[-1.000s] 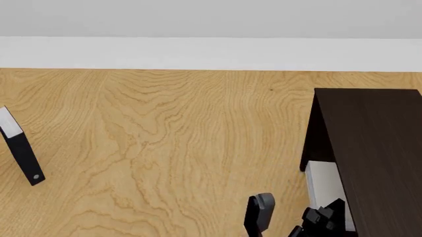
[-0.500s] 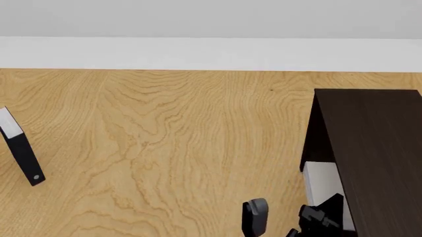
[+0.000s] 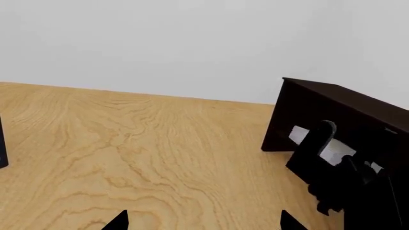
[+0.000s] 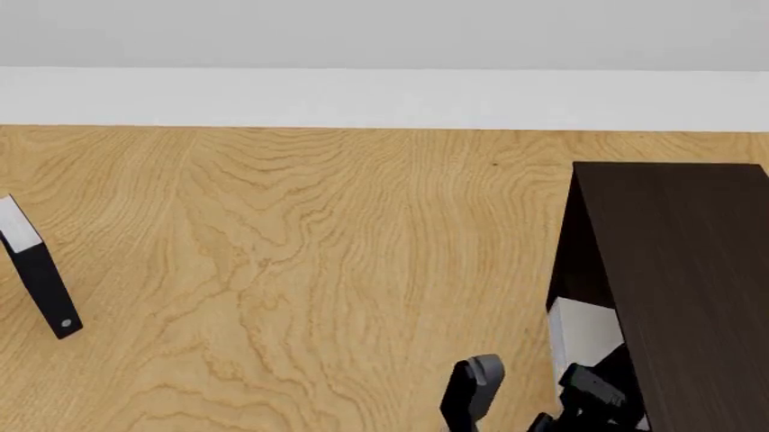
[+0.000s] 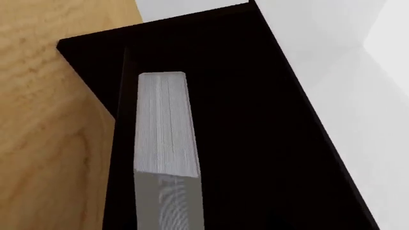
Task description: Pick up the book on the right and place it on the cabinet shelf.
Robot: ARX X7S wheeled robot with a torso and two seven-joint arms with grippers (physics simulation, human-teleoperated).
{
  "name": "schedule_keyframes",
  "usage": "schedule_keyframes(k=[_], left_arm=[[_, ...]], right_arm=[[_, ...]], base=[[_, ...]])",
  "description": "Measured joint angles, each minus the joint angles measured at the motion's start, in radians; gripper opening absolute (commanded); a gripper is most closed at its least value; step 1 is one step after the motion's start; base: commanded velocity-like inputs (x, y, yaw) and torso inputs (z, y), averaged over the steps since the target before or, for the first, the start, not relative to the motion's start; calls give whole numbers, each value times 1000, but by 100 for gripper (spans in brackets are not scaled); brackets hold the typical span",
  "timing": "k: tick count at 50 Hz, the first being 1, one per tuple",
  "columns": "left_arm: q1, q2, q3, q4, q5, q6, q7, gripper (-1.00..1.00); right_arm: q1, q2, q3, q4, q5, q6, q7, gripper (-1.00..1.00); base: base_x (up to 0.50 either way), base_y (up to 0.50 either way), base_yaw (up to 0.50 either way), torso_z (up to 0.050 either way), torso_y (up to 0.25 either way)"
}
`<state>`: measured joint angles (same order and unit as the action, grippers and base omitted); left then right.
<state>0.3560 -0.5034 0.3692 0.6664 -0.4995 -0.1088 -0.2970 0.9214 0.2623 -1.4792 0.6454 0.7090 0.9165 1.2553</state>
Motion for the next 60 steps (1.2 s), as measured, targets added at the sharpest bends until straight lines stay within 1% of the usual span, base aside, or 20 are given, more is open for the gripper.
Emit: schedule_keyframes(k=[7, 12, 19, 28, 36, 60], left_arm=[[-1, -2, 2, 3, -1, -2, -3, 100], [-2, -3, 3, 4, -3, -3, -5, 100], [-3, -4, 5, 4, -4, -3, -7, 100], [-5, -6, 7, 3, -5, -2, -9, 100], [-5, -8, 8, 1, -6, 1, -10, 100], [-5, -10, 10, -7, -11, 13, -11, 100]], right_arm=[[7, 70, 33, -103, 47, -32, -13, 100], [4, 104, 47, -185, 51, -13, -41, 100], [8, 142, 68, -278, 87, -20, -63, 100], [26, 178, 82, -365, 182, -59, -69, 100], [40, 202, 89, -417, 233, -70, -68, 100], [92, 207, 74, -538, 227, -2, -44, 100]], base=[[2, -4, -5, -1, 0], [0, -5, -10, 0, 0], [2, -5, -7, -1, 0], [0, -2, -5, 0, 0], [0, 0, -2, 0, 0], [0, 0, 0, 0, 0]])
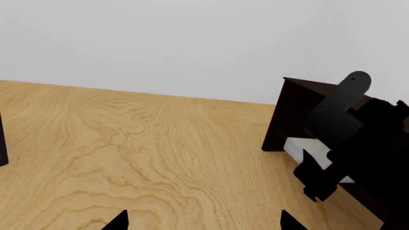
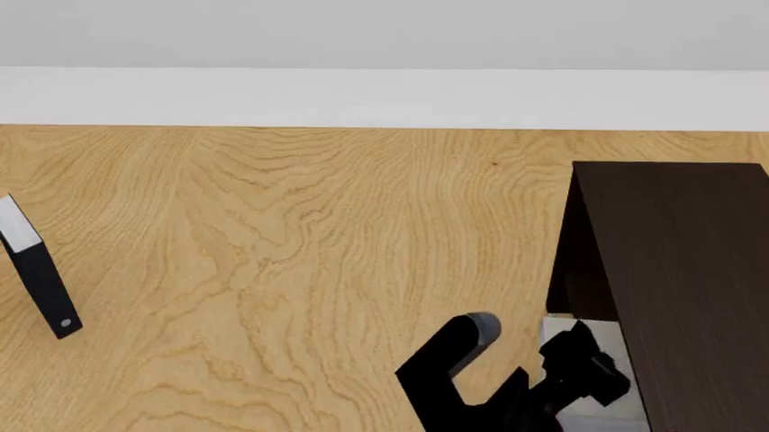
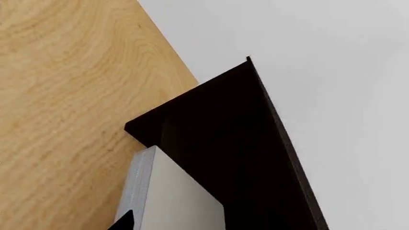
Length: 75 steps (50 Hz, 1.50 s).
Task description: Pick up the book on the right and place it on the cabinet shelf.
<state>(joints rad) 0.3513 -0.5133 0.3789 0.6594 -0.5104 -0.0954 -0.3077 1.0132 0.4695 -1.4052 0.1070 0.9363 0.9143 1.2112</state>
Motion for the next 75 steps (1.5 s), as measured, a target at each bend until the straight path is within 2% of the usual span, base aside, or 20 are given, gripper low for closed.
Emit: schedule_keyframes(k=[9, 26, 75], left_arm=[[0, -1, 1, -3, -1, 4, 0, 100], [-3, -4, 6, -6, -2, 8, -3, 100], [-10, -16, 15, -2, -14, 8, -18, 100]], right_arm=[[12, -7, -8, -31, -16, 1, -6, 100], [-13, -10, 1, -68, -44, -138, -108, 100], [-161, -28, 144, 99, -6, -555, -394, 100]], base=[[0, 0, 0, 0, 0], [0, 0, 0, 0, 0], [0, 0, 0, 0, 0]])
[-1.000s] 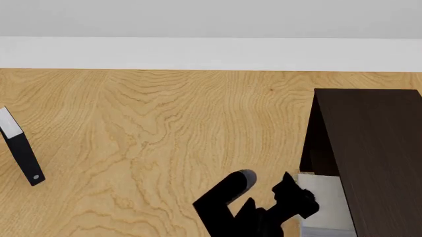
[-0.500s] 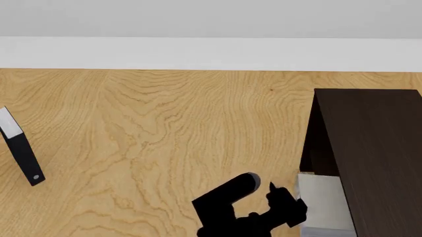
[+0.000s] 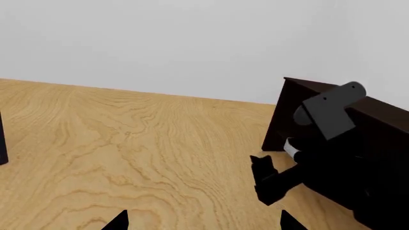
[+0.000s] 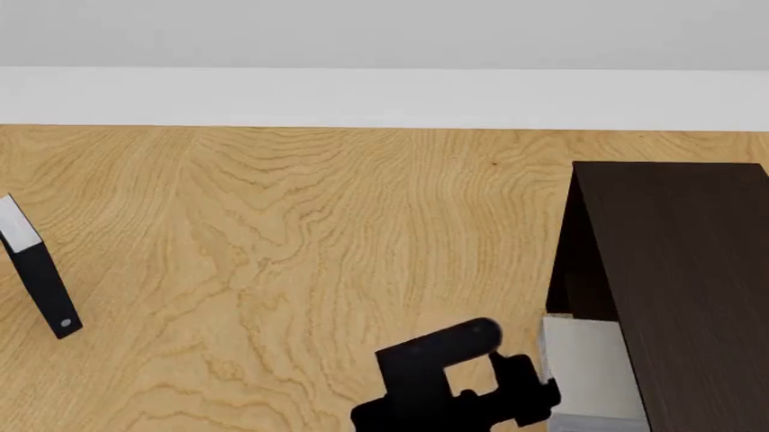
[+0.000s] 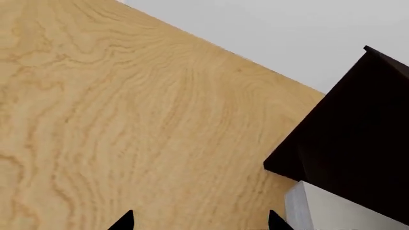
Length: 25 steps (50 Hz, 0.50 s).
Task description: Pick up the book on the right and place it on the cabinet shelf.
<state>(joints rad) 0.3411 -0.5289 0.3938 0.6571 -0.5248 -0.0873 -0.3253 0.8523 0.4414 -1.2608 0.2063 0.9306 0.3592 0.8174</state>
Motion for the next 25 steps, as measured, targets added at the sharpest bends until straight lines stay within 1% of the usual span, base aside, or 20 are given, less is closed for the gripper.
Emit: schedule_keyframes(k=[13, 25], left_arm=[[-1, -2, 2, -5, -2, 4, -1, 100], [-2, -3, 5, -11, -3, 9, -1, 100]], right_arm=[[-22, -24, 43, 75, 23, -81, -75, 100], [-14, -49, 74, 145, 43, -120, -132, 100]], base=[[0, 0, 0, 0, 0], [0, 0, 0, 0, 0]])
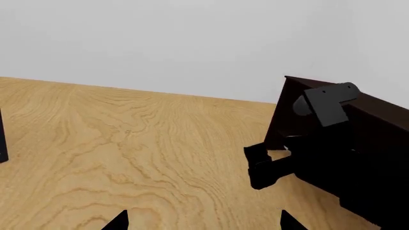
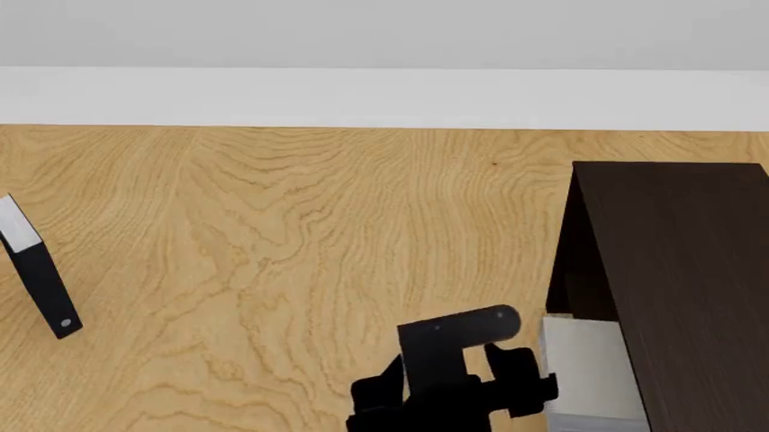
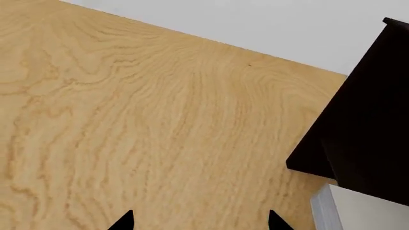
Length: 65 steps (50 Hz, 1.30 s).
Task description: Pick up the book on the right and place it on the cabinet shelf.
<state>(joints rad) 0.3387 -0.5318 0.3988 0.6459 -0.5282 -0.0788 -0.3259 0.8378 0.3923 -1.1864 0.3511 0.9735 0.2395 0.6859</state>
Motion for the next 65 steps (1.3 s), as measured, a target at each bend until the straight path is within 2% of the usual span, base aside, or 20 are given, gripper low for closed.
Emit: schedule_keyframes(k=[19, 65], left_arm=[[-5, 0, 6, -11, -5, 3, 1, 100], [-19, -4, 1, -31, -24, 16, 2, 100]], right_arm=[[26, -48, 35, 117, 24, -12, -41, 100], [41, -95, 64, 230, 80, 70, 11, 100]], base=[[0, 0, 0, 0, 0], [0, 0, 0, 0, 0]])
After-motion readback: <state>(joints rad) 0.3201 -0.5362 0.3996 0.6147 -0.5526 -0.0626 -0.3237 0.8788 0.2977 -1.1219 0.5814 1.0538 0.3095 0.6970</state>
